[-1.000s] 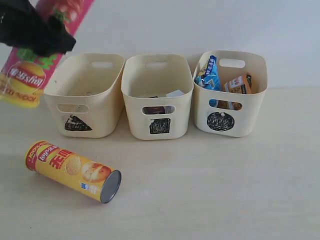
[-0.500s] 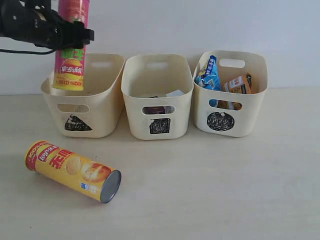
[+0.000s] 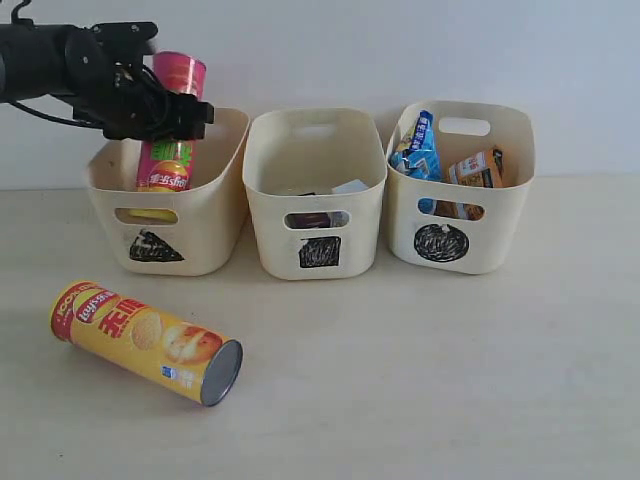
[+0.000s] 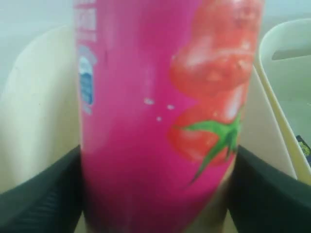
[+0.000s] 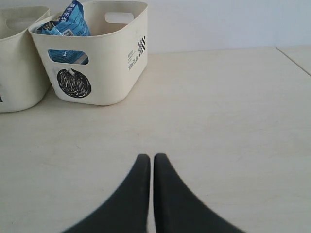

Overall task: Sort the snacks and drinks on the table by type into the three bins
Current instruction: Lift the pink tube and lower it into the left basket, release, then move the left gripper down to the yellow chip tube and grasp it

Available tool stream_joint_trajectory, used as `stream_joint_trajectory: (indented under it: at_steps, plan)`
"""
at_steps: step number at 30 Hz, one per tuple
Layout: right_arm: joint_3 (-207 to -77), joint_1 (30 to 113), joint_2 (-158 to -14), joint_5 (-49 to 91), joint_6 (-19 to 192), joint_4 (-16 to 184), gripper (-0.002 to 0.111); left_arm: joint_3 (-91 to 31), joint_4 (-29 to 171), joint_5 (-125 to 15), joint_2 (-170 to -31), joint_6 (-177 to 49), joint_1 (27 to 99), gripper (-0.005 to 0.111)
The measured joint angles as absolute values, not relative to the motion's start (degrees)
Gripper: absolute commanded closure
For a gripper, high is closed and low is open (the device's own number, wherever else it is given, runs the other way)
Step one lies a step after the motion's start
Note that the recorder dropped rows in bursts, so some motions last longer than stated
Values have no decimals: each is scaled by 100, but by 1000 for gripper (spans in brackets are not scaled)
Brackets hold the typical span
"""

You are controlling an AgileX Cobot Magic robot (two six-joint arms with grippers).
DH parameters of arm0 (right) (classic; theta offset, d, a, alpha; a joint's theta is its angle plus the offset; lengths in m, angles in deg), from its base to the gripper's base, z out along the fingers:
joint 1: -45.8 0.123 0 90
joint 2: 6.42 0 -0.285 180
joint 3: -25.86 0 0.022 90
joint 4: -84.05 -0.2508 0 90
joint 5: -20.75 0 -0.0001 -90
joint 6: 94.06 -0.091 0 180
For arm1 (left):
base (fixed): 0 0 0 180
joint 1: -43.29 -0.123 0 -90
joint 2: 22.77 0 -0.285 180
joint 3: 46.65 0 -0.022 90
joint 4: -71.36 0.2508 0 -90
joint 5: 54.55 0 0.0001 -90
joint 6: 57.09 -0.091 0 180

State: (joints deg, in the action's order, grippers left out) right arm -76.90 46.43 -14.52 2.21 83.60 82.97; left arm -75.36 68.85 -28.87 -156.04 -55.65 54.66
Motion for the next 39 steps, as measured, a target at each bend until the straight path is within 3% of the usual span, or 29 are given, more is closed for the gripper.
stream_joint_trajectory:
  at_steps: [7, 10, 19, 28, 39]
  plan:
    - [-7690, 4643, -1452, 221, 8360, 8297, 108, -8156, 7040, -1747, -15614, -5565, 5479, 32]
    - [-7690, 4643, -1452, 221, 8360, 8307, 108, -8601, 7136, -1097, -15614, -5636, 5479, 36]
    - [-7690, 4643, -1452, 138, 8360, 8297, 108, -9038, 7179, 149, -15156, -6327, 5479, 103]
    - [-7690, 4643, -1452, 116, 8360, 8297, 108, -8981, 6738, 1445, -14611, -7809, 5479, 103]
    - [-7690, 4643, -1452, 106, 8360, 8297, 108, -7423, 6340, 1527, -13084, -9169, 5971, 103]
